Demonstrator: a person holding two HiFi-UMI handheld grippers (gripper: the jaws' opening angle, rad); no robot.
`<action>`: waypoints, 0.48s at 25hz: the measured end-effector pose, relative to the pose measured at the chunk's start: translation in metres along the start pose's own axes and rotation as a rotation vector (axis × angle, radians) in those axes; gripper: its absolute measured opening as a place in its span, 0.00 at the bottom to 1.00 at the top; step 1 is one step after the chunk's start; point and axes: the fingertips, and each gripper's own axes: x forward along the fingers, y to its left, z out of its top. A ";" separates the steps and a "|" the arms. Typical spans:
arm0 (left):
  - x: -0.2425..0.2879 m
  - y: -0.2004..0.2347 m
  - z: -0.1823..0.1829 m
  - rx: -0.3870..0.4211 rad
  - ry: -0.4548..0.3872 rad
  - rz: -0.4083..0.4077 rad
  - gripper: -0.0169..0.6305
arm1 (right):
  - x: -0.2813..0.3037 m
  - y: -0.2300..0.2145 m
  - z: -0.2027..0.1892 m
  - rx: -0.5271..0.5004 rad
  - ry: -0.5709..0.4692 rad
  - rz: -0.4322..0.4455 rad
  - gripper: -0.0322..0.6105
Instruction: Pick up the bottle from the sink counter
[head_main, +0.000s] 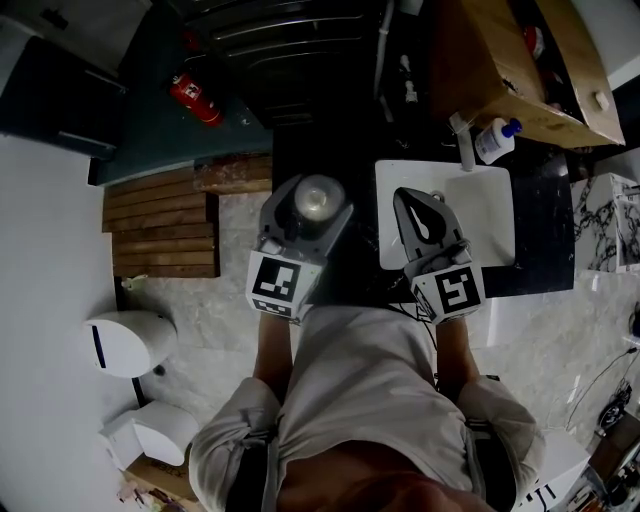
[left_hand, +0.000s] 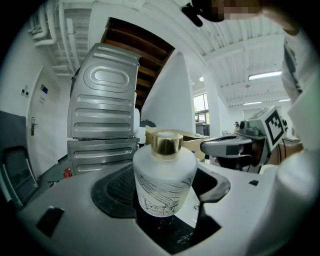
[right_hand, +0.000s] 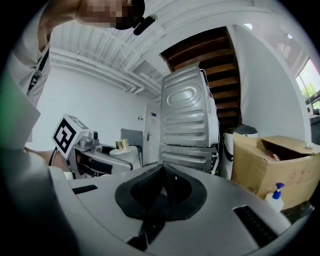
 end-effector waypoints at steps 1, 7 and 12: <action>-0.001 -0.001 0.000 -0.001 0.000 0.003 0.53 | -0.002 0.000 0.001 -0.003 -0.003 -0.001 0.05; -0.006 -0.002 -0.003 -0.009 0.008 0.013 0.53 | -0.006 0.001 0.000 -0.003 0.012 -0.006 0.04; -0.007 -0.002 -0.006 -0.013 0.013 0.014 0.53 | -0.004 0.005 -0.002 -0.006 0.023 0.006 0.04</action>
